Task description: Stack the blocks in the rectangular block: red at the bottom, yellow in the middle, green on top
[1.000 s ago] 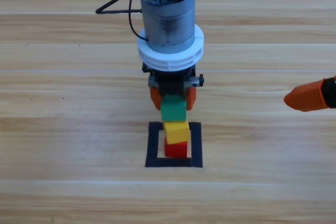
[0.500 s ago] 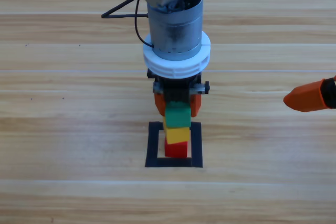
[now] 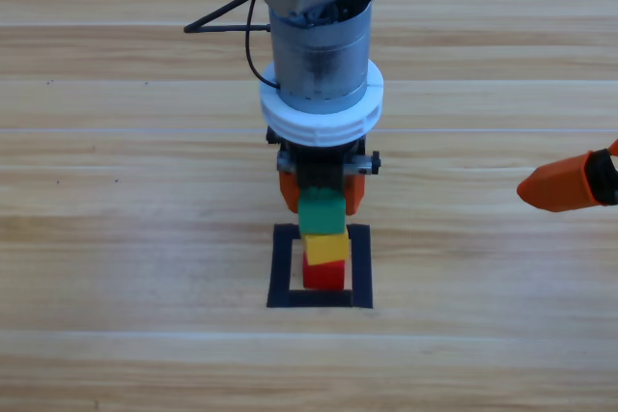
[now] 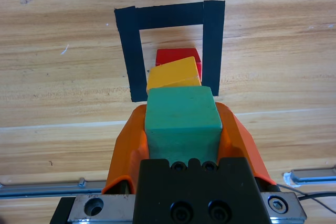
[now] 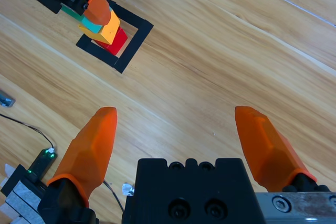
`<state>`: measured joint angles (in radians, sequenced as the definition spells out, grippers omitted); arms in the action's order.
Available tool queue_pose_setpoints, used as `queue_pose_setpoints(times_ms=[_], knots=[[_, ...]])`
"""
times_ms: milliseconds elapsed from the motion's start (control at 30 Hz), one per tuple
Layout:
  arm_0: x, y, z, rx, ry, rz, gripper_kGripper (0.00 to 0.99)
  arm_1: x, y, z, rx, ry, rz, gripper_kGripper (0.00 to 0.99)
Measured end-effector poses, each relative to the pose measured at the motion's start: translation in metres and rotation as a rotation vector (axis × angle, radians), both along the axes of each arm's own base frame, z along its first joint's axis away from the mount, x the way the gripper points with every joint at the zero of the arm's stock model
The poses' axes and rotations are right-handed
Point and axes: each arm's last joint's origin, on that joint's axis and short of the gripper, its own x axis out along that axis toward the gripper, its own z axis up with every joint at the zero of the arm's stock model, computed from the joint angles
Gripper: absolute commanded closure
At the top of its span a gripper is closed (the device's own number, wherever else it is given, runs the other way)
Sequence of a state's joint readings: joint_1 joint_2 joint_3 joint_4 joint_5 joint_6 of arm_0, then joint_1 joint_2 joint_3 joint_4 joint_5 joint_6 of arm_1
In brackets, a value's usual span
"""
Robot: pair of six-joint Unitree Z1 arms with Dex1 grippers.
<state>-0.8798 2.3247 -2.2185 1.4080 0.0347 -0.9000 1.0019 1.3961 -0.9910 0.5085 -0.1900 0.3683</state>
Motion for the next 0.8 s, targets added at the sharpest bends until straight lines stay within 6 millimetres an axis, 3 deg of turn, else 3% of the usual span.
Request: queue_pose_setpoints(times_ms=[367, 433, 500, 533, 567, 600, 633, 800], knots=[[-0.0010, 0.0014, -0.0045, 0.017, 0.010, 0.000, 0.956, 0.0009, 0.0016, -0.0020, -0.006, 0.007, 0.002, 0.004], [-0.0010, 0.0015, -0.0045, 0.018, 0.009, 0.000, 0.869, 0.0009, 0.0016, -0.0020, -0.006, 0.007, 0.002, 0.004], [-0.0010, 0.0014, -0.0045, 0.018, 0.009, 0.000, 0.712, 0.0009, 0.0016, -0.0020, -0.006, 0.007, 0.002, 0.004], [-0.0010, 0.0014, -0.0045, 0.018, 0.009, 0.000, 0.585, 0.0009, 0.0016, -0.0020, -0.006, 0.007, 0.002, 0.004], [-0.0010, 0.0014, -0.0045, 0.018, 0.009, 0.001, 0.300, 0.0009, 0.0016, -0.0020, -0.006, 0.007, 0.002, 0.004], [-0.0010, 0.0014, -0.0045, 0.018, 0.009, 0.002, 0.074, 0.0008, 0.0016, -0.0021, -0.006, 0.007, 0.002, 0.004], [-0.0010, 0.0014, -0.0044, 0.017, 0.009, 0.003, 0.004, 0.0008, 0.0016, -0.0021, -0.006, 0.008, 0.002, 0.004], [-0.0012, 0.0013, -0.0041, 0.017, 0.009, 0.009, 0.000, 0.0001, 0.0021, -0.0022, 0.001, 0.020, 0.013, 0.004]])
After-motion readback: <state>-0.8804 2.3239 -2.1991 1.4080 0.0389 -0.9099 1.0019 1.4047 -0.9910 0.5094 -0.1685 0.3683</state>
